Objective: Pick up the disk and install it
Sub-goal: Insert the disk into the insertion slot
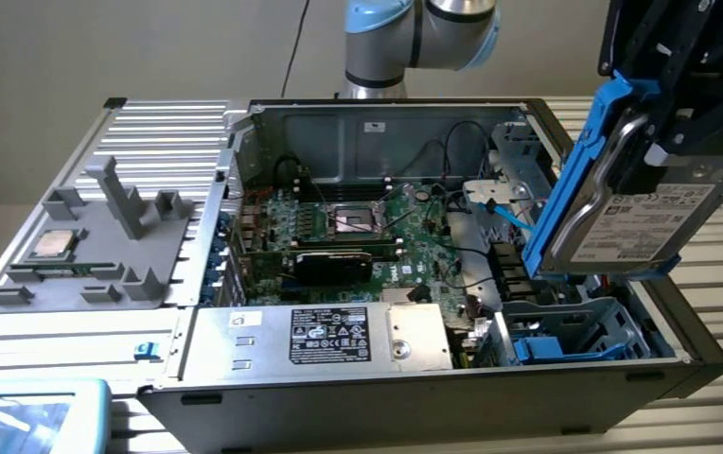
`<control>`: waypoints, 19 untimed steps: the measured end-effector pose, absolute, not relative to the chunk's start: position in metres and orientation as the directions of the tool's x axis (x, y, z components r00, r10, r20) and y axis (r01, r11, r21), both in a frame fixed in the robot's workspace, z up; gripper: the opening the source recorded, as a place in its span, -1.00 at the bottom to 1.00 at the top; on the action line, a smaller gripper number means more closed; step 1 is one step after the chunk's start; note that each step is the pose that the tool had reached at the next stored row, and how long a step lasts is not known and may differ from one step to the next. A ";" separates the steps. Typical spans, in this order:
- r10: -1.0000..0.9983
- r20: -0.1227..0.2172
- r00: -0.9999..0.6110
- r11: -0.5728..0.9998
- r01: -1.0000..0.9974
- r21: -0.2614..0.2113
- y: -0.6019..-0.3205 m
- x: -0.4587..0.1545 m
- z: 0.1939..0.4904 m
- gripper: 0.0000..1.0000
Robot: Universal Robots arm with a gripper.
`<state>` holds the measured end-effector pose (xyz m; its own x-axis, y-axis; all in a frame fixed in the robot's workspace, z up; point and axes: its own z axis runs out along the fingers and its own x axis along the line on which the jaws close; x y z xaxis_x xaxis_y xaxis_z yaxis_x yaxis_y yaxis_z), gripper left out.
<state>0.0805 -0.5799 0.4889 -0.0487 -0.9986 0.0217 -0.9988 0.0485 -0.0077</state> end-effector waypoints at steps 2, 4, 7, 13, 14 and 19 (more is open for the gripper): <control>-0.999 0.022 -0.050 0.049 -0.999 -0.008 -0.581 0.081 0.485 -0.25; -0.998 0.022 -0.050 0.050 -0.999 -0.008 -0.583 0.081 0.482 -0.25; -0.998 0.022 -0.052 0.052 -0.999 -0.008 -0.586 0.082 0.476 -0.25; -0.998 0.022 -0.055 0.054 -0.998 -0.008 -0.588 0.082 0.465 -0.25; -0.998 0.022 -0.055 0.055 -0.998 -0.008 -0.588 0.082 0.463 -0.25; -0.998 0.022 -0.056 0.056 -0.998 -0.008 -0.589 0.082 0.454 -0.25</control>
<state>0.0818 -0.5886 0.4541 -0.0560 -0.9982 0.0216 -0.9984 0.0559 -0.0077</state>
